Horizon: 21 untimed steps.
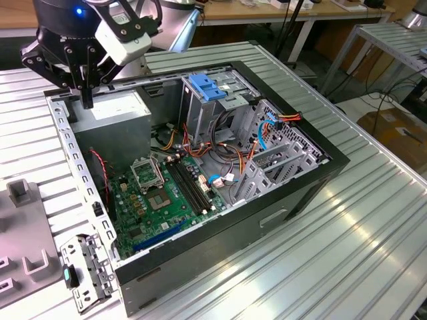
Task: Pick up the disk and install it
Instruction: 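Reach for the disk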
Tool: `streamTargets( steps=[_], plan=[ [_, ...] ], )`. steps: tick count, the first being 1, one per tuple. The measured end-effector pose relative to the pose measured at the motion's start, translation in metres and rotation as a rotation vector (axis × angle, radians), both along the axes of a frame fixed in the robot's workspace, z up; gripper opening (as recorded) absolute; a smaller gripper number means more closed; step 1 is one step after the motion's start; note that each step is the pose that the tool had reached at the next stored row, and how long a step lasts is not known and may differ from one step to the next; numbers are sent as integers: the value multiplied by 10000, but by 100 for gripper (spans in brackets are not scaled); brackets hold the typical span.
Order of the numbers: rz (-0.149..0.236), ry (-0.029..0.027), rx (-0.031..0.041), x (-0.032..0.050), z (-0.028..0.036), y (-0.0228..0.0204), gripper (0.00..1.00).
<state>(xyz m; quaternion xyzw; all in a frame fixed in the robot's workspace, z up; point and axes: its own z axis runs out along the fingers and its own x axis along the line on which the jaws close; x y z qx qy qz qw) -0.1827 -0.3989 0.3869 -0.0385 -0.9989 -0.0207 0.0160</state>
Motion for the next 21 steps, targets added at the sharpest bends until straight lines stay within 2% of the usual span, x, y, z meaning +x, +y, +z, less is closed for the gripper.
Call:
streamTargets(
  steps=[21],
  plan=[
    [0,70,0,-119,-14,0,11]
  ],
)
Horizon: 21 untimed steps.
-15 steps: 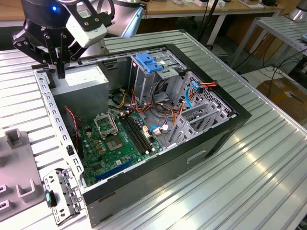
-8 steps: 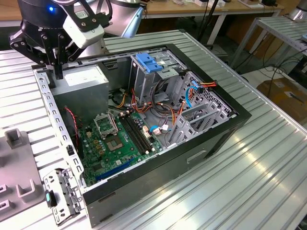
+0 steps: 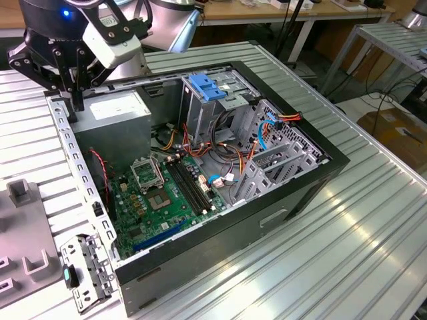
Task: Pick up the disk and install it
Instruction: 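Reach for the disk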
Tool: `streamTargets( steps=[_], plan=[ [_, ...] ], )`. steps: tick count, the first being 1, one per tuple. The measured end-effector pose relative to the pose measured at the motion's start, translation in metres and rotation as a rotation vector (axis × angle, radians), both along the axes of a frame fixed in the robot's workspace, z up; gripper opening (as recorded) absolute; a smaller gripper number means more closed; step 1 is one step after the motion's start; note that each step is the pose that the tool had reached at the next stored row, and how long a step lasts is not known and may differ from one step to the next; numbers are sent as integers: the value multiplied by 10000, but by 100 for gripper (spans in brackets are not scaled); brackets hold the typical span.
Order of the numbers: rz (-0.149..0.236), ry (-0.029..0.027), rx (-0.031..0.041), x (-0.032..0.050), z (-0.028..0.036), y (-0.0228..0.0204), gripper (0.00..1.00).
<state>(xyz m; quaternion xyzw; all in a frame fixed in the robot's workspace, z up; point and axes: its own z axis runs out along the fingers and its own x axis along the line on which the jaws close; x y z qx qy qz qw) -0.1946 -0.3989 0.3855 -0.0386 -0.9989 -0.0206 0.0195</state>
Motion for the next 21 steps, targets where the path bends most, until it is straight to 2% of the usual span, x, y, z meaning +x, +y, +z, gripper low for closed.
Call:
streamTargets(
  steps=[21],
  plan=[
    [0,55,0,-128,-13,0,11]
  ],
)
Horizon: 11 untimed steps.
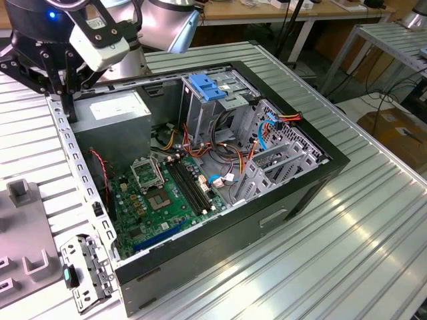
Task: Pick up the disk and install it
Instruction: 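Reach for the disk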
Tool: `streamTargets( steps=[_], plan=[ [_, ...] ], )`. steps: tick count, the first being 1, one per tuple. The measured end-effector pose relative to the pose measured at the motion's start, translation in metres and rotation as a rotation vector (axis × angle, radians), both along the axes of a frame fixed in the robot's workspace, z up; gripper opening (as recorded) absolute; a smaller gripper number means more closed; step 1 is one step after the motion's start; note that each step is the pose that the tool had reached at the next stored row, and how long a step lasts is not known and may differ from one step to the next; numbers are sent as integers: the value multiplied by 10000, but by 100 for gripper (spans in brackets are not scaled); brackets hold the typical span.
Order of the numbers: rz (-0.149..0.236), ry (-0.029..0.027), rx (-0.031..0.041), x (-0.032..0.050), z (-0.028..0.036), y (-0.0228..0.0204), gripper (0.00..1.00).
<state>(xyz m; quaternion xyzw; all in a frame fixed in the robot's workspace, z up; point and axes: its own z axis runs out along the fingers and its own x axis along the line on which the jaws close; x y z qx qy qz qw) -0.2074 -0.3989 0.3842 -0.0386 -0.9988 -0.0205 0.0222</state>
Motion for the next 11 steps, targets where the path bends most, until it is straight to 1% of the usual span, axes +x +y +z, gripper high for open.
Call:
streamTargets(
  steps=[11],
  plan=[
    [0,32,0,-81,-8,0,11]
  ],
)
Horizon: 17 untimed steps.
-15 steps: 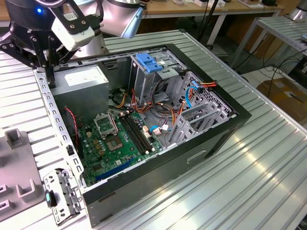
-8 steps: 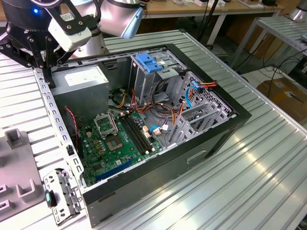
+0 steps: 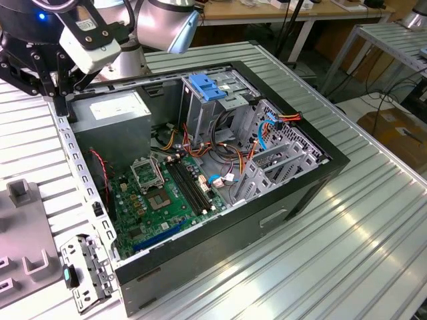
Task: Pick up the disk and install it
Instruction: 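Reach for the disk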
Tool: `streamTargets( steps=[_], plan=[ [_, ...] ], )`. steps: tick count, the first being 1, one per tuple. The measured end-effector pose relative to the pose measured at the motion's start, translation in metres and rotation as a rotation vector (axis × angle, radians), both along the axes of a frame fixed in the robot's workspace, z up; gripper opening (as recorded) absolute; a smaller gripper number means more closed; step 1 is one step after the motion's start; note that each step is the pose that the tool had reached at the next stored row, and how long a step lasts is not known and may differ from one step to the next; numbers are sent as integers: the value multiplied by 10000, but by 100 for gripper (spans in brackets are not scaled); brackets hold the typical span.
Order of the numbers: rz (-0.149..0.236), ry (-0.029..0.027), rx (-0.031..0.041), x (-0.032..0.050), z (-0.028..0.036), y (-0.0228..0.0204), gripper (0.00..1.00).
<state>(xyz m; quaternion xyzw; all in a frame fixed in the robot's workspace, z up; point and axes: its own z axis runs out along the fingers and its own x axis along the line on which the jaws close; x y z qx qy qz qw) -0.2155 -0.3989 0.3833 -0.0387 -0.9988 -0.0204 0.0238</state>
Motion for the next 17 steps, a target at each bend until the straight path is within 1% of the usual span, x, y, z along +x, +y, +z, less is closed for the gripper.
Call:
streamTargets(
  steps=[17],
  plan=[
    [0,48,0,-110,-11,0,11]
  ],
)
